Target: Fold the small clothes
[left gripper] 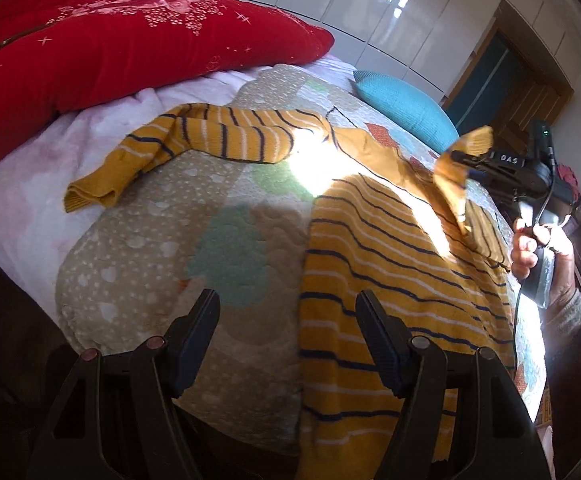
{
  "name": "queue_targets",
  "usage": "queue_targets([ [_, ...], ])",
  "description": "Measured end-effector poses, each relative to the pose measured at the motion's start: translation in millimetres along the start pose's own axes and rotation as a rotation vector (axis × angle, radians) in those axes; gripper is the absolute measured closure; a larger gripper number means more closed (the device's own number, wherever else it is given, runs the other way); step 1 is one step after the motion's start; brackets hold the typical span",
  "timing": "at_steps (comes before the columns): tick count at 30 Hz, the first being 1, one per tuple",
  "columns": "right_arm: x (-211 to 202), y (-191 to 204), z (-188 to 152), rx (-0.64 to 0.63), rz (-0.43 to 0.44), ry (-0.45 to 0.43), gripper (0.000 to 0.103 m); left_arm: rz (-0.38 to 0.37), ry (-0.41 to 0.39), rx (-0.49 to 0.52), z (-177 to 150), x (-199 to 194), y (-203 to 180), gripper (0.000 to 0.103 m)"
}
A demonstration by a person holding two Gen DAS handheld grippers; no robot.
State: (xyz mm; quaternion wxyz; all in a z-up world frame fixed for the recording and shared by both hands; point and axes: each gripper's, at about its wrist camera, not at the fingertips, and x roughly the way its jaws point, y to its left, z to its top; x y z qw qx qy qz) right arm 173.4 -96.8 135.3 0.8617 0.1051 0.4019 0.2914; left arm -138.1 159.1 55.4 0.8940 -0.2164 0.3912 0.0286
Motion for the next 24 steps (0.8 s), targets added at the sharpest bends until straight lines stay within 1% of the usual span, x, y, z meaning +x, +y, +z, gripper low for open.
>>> queue_targets([
  [1,16.7,11.5,-6.5,-0.022,0.014,0.042,0.060,0.002,-0.006,-0.009,1.1,-2.4,7.2,0.033],
  [3,33.7,24.1,-15.8,-0.061,0.001,0.068,0.059,0.013,-0.020,-0.023,1.0,-7.3,18.8,0.029],
  [5,34.6,25.2,-24.5,-0.058,-0.018,0.068,0.058,0.027,-0.030,-0.029,-0.2,-9.3,27.8,0.028],
  [9,26.0,12.0,-28.5,-0.039,-0.128,0.035,0.057,0.038,-0.022,-0.023,-3.5,-3.5,33.4,0.028],
  [10,22.2,9.5,-25.8,-0.042,-0.146,0.036,0.057,0.038,-0.019,-0.021,-4.3,-1.6,33.7,0.028],
  [13,30.1,10.6,-17.9,-0.062,-0.187,0.059,0.058,0.034,-0.006,-0.025,-6.3,2.2,33.9,0.028],
  [15,45.2,15.7,-13.9,-0.070,-0.203,0.081,0.058,0.036,-0.005,-0.022,-7.1,1.9,33.3,0.028],
  [18,79.5,24.9,-7.3,-0.083,-0.224,0.123,0.058,0.059,-0.019,-0.020,-6.9,-2.9,35.0,0.028],
  [19,94.9,27.2,-7.6,-0.087,-0.231,0.151,0.058,0.070,-0.023,-0.023,-6.1,-4.9,37.4,0.028],
  [20,110.8,27.4,-8.3,-0.080,-0.226,0.200,0.058,0.082,-0.029,-0.029,-4.8,-7.2,41.2,0.028],
  [21,121.0,28.8,-9.3,-0.081,-0.244,0.221,0.056,0.096,-0.037,-0.038,-3.7,-10.3,46.1,0.028],
  [22,121.9,34.5,-9.8,-0.097,-0.275,0.189,0.055,0.109,-0.046,-0.048,-2.7,-13.7,52.0,0.028],
  [23,117.8,42.8,-9.3,-0.114,-0.281,0.157,0.055,0.125,-0.055,-0.059,-1.2,-16.5,58.9,0.028],
  [24,112.0,53.8,-10.0,-0.133,-0.258,0.129,0.055,0.145,-0.064,-0.073,-0.6,-19.2,66.7,0.027],
])
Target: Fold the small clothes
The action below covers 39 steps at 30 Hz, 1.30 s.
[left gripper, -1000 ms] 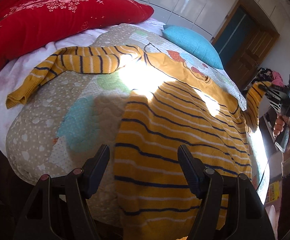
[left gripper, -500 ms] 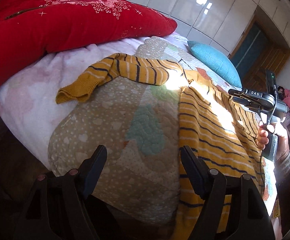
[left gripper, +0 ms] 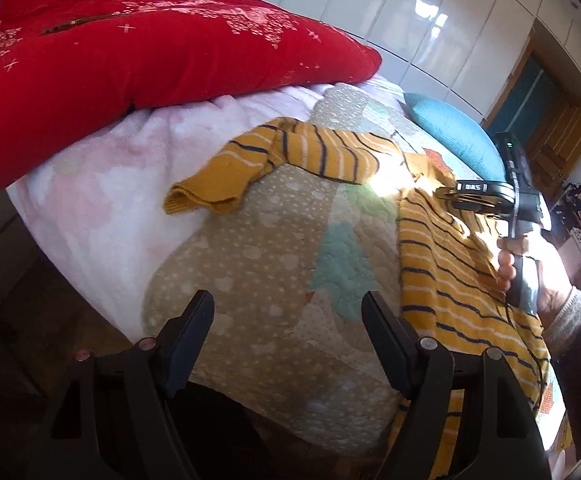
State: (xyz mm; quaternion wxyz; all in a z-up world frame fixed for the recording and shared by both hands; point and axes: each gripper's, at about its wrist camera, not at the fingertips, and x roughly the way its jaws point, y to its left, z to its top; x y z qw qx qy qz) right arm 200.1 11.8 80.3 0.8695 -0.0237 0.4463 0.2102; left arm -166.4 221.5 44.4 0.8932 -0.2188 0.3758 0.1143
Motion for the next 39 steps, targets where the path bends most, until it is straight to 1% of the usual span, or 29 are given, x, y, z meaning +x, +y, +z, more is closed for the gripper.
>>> queue_targets([
  [2,-19.6,25.9,-3.5,-0.063,0.042,-0.049,0.055,0.041,-0.011,-0.038,1.9,-1.3,18.8,0.027],
  [3,-27.6,41.3,-6.0,-0.099,0.078,-0.054,0.055,0.060,-0.009,-0.063,2.6,-0.6,29.0,0.027],
  [4,-33.6,57.7,-9.3,-0.128,0.132,-0.049,0.053,0.076,-0.004,-0.090,2.6,0.6,39.2,0.027],
  [5,-38.3,74.4,-13.2,-0.149,0.195,-0.039,0.052,0.089,0.001,-0.120,2.1,1.8,49.8,0.027],
  [7,-42.0,109.5,-22.8,-0.185,0.317,-0.010,0.043,0.102,0.006,-0.179,0.2,0.6,67.3,0.027],
  [9,-39.4,144.2,-32.9,-0.208,0.434,0.028,0.041,0.100,0.002,-0.221,-2.1,-3.5,79.6,0.027],
  [11,-30.4,177.3,-43.1,-0.202,0.522,0.069,0.040,0.100,-0.005,-0.239,-3.6,-8.7,86.0,0.027],
  [12,-24.3,191.1,-46.1,-0.195,0.549,0.088,0.040,0.100,-0.009,-0.242,-3.9,-10.9,87.8,0.027],
  [14,-11.8,216.5,-54.1,-0.186,0.558,0.104,0.040,0.094,-0.020,-0.245,-4.5,-14.2,89.2,0.027],
  [17,4.0,241.4,-61.9,-0.163,0.578,0.139,0.040,0.075,-0.025,-0.253,-6.4,-16.8,92.8,0.027],
  [18,7.4,247.3,-64.6,-0.159,0.580,0.147,0.042,0.069,-0.024,-0.255,-6.8,-16.6,94.0,0.027],
  [21,11.3,261.0,-70.1,-0.187,0.566,0.171,0.097,0.059,-0.014,-0.259,-7.1,-13.5,95.6,0.027],
  [22,7.8,259.6,-66.6,-0.188,0.554,0.161,0.097,0.056,-0.010,-0.262,-7.5,-13.1,96.1,0.027],
  [25,-15.8,249.9,-60.1,-0.196,0.550,0.096,0.098,0.048,-0.011,-0.264,-6.9,-14.0,96.9,0.027],
  [27,-35.4,234.3,-51.2,-0.196,0.534,0.046,0.098,0.043,-0.015,-0.258,-5.6,-15.4,95.3,0.027],
  [29,-55.7,209.6,-41.5,-0.186,0.510,0.003,0.098,0.034,-0.020,-0.248,-3.6,-16.7,90.5,0.027],
  [31,-75.2,176.2,-32.3,-0.160,0.465,-0.039,0.098,0.026,-0.023,-0.229,-2.0,-17.8,83.1,0.027],
  [34,-101.2,113.1,-22.1,-0.098,0.370,-0.098,0.098,0.015,-0.019,-0.192,0.1,-17.9,69.6,0.027],
  [37,-121.3,40.4,-16.9,-0.015,0.251,-0.133,0.098,0.004,-0.012,-0.155,2.5,-15.6,53.8,0.027],
  [39,-130.8,-9.2,-19.2,0.041,0.157,-0.144,0.098,-0.003,-0.007,-0.128,4.7,-12.8,42.6,0.027],
])
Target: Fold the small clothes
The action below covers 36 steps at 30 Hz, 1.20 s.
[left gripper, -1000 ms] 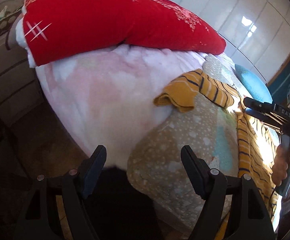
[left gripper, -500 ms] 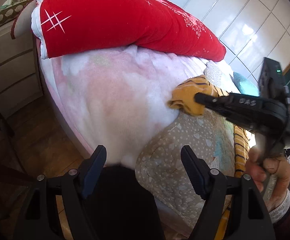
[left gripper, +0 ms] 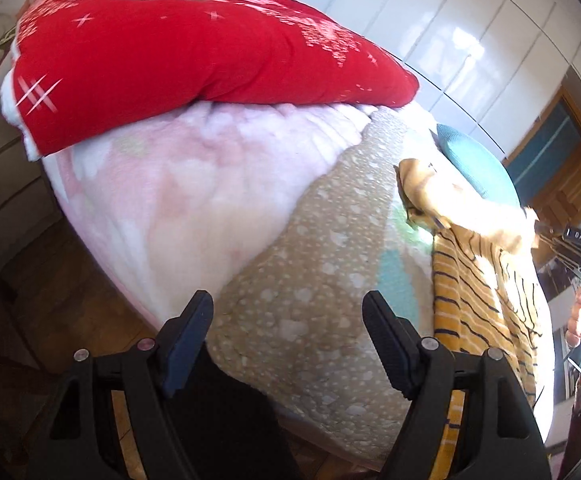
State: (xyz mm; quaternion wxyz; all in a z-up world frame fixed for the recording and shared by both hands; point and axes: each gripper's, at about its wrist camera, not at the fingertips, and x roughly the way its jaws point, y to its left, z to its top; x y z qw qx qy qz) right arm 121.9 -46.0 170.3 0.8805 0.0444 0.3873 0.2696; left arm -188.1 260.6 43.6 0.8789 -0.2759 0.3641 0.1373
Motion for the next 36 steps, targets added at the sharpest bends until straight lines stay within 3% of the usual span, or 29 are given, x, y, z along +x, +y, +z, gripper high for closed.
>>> queue_targets([
  [4,-17.2,-94.5,-8.6,0.108,-0.213,0.003,0.098,-0.014,0.024,0.054,-1.1,9.3,-25.4,0.027],
  [8,-12.2,-169.7,-33.7,0.198,-0.412,0.095,0.093,-0.038,0.060,0.117,-4.8,18.1,-53.8,0.027],
  [9,-17.9,-182.1,-41.1,0.236,-0.404,0.091,0.092,-0.041,0.065,0.137,-5.9,19.5,-60.9,0.027],
  [12,-37.5,-203.7,-60.7,0.315,-0.348,0.056,0.064,-0.034,0.088,0.198,-7.6,29.9,-82.9,0.027],
  [15,-56.1,-199.2,-80.2,0.283,-0.343,0.037,0.062,-0.013,0.115,0.257,-11.5,41.2,-107.2,0.027],
  [19,-74.4,-197.7,-107.9,0.164,-0.444,0.049,0.050,0.028,0.104,0.368,-22.9,45.0,-143.0,0.027],
  [23,-108.0,-244.9,-133.9,0.177,-0.593,0.098,0.050,0.040,0.116,0.433,-30.4,49.8,-165.1,0.027],
  [26,-154.7,-301.6,-145.1,0.254,-0.744,0.102,0.050,0.048,0.119,0.463,-33.2,51.4,-172.8,0.027],
  [30,-219.3,-359.2,-149.9,0.240,-1.105,0.134,0.050,0.074,0.113,0.490,-37.5,50.0,-178.4,0.027],
  [32,-243.4,-362.9,-149.8,0.202,-1.229,0.137,0.048,0.084,0.113,0.497,-39.1,50.3,-180.2,0.027],
  [35,-261.6,-344.7,-155.9,0.199,-1.156,0.072,0.033,0.103,0.113,0.508,-42.6,53.6,-182.4,0.027],
  [36,-258.8,-335.4,-159.7,0.190,-1.112,0.065,0.033,0.106,0.117,0.509,-44.2,55.3,-183.0,0.027],
])
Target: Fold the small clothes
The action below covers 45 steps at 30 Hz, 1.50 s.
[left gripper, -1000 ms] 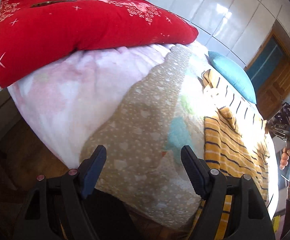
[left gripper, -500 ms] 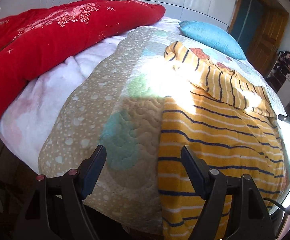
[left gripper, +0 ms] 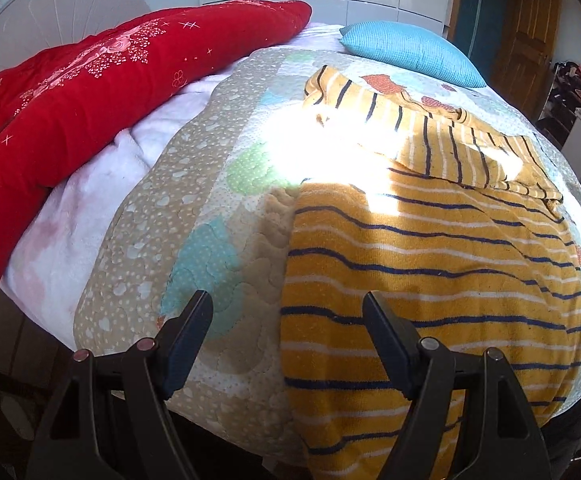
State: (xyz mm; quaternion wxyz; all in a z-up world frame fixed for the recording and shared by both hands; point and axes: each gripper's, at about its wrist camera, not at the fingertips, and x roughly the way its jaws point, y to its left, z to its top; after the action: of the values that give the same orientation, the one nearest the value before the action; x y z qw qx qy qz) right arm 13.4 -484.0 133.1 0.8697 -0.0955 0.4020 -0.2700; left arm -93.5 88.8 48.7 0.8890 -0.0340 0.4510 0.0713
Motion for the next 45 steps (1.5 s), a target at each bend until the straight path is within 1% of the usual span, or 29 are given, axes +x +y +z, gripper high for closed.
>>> queue_targets([
  [3,-21.3,39.4,-24.6,-0.042,0.135,-0.010,0.033,0.003,0.016,0.004,-3.8,4.1,-2.9,0.027],
  [6,-43.7,85.8,-52.4,-0.064,0.318,-0.015,0.033,0.014,0.026,-0.001,-8.1,7.4,0.7,0.027],
  [8,-58.2,118.1,-68.8,-0.078,0.434,-0.013,0.033,0.015,0.038,-0.025,-10.9,12.0,8.5,0.026],
  [10,-70.7,147.0,-84.8,-0.078,0.547,-0.001,0.033,-0.006,0.062,-0.068,-14.1,18.9,19.5,0.026],
  [12,-80.4,168.6,-98.2,-0.051,0.659,0.023,0.033,-0.056,0.065,-0.113,-18.5,22.4,28.9,0.022],
  [14,-85.2,187.8,-111.3,-0.023,0.749,0.053,0.033,-0.068,0.046,-0.110,-22.4,20.3,29.1,0.022],
  [15,-88.3,196.9,-118.3,-0.016,0.770,0.061,0.033,-0.065,0.041,-0.095,-23.9,19.3,26.6,0.022],
  [17,-95.0,210.5,-130.1,-0.011,0.776,0.058,0.032,-0.066,0.028,-0.069,-28.2,16.9,20.7,0.022],
  [19,-102.2,215.6,-135.6,-0.016,0.758,0.033,0.032,-0.064,0.010,-0.046,-33.5,14.3,14.8,0.032],
  [20,-105.2,218.7,-138.3,-0.024,0.751,0.028,0.032,-0.064,0.003,-0.037,-35.4,12.8,13.1,0.041],
  [23,-105.5,213.9,-141.5,-0.033,0.732,0.031,0.032,-0.063,-0.012,-0.042,-40.4,8.0,13.1,0.052],
  [24,-104.7,210.3,-142.7,-0.025,0.735,0.038,0.032,-0.066,-0.011,-0.047,-42.0,7.1,14.2,0.054],
  [27,-103.9,200.4,-147.5,-0.002,0.744,0.056,0.032,-0.070,0.000,-0.049,-45.7,4.6,17.4,0.056],
  [30,-109.2,193.9,-154.1,-0.001,0.736,0.061,0.032,-0.054,0.007,-0.043,-48.2,1.1,17.3,0.057],
  [33,-114.8,188.0,-158.9,-0.015,0.720,0.059,0.032,-0.041,0.013,-0.057,-44.7,-1.9,21.2,0.057],
  [35,-116.5,181.9,-162.1,-0.014,0.717,0.058,0.031,-0.025,0.003,-0.072,-40.4,-4.7,25.3,0.057],
  [37,-114.1,174.7,-164.1,-0.004,0.726,0.066,0.030,0.007,-0.014,-0.077,-37.0,-7.4,27.9,0.057],
  [40,-112.6,167.8,-164.4,0.021,0.747,0.077,0.030,0.101,-0.038,-0.088,-34.0,-12.7,33.2,0.057],
  [41,-113.1,166.2,-164.2,0.029,0.749,0.078,0.030,0.097,-0.039,-0.101,-33.1,-14.6,37.2,0.057],
  [43,-116.1,165.1,-164.2,0.044,0.755,0.075,0.030,0.055,-0.041,-0.145,-33.1,-19.9,46.9,0.057],
  [45,-117.2,164.3,-163.8,0.050,0.768,0.076,0.030,0.032,-0.041,-0.162,-34.5,-25.0,52.7,0.056],
])
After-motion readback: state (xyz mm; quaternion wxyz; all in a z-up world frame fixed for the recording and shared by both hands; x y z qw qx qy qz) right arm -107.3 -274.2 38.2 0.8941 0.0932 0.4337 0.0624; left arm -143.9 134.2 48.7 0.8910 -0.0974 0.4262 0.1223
